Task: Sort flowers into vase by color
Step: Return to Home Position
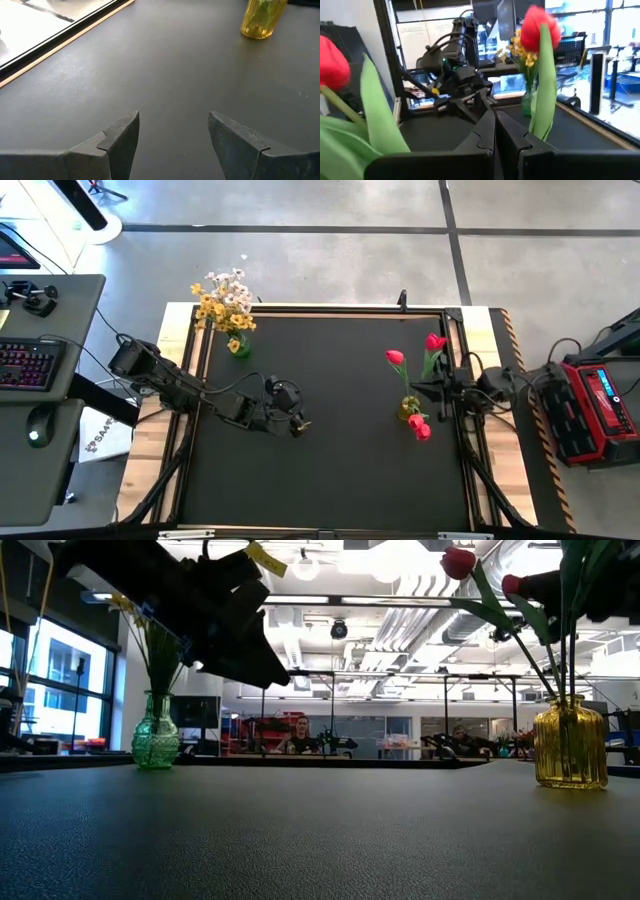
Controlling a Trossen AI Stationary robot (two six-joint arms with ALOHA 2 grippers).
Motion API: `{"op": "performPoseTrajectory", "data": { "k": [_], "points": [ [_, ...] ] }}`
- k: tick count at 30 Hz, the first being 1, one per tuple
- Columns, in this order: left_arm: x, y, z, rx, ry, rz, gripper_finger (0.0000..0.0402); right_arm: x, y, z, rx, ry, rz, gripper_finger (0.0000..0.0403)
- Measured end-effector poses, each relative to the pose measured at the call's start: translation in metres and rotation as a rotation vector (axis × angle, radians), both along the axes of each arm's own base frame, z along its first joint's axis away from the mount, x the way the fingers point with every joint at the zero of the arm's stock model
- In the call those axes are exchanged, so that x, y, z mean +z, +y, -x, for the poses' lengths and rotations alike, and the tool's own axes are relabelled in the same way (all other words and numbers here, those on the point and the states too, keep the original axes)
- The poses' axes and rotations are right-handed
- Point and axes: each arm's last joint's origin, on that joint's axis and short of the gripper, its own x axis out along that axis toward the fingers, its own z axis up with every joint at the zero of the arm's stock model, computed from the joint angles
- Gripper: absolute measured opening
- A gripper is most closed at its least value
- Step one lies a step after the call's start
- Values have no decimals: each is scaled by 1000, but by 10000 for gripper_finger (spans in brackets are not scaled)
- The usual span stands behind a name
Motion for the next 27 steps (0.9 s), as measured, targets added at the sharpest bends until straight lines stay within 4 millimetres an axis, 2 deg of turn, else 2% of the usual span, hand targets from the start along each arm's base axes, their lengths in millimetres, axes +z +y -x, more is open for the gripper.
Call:
{"op": "performPoseTrajectory", "data": {
  "k": [7, 13, 20, 23, 27],
  "points": [
    [0, -3, 1, -17, 1, 6, 225, -29, -4, -9, 75, 46, -65, 0],
    [2, -15, 1, -98, -21, 51, 225, -32, -5, -10, 108, 82, -25, 0],
    [9, -29, 3, -183, -52, 18, 225, -33, -4, -10, 147, 96, 24, 0],
    [13, -25, 16, -158, -84, 11, 225, -33, -4, -10, 147, 96, 7, 0],
    [13, -8, 49, -169, -185, 56, 225, -33, -4, -10, 149, 97, -20, 0]
  ]
}}
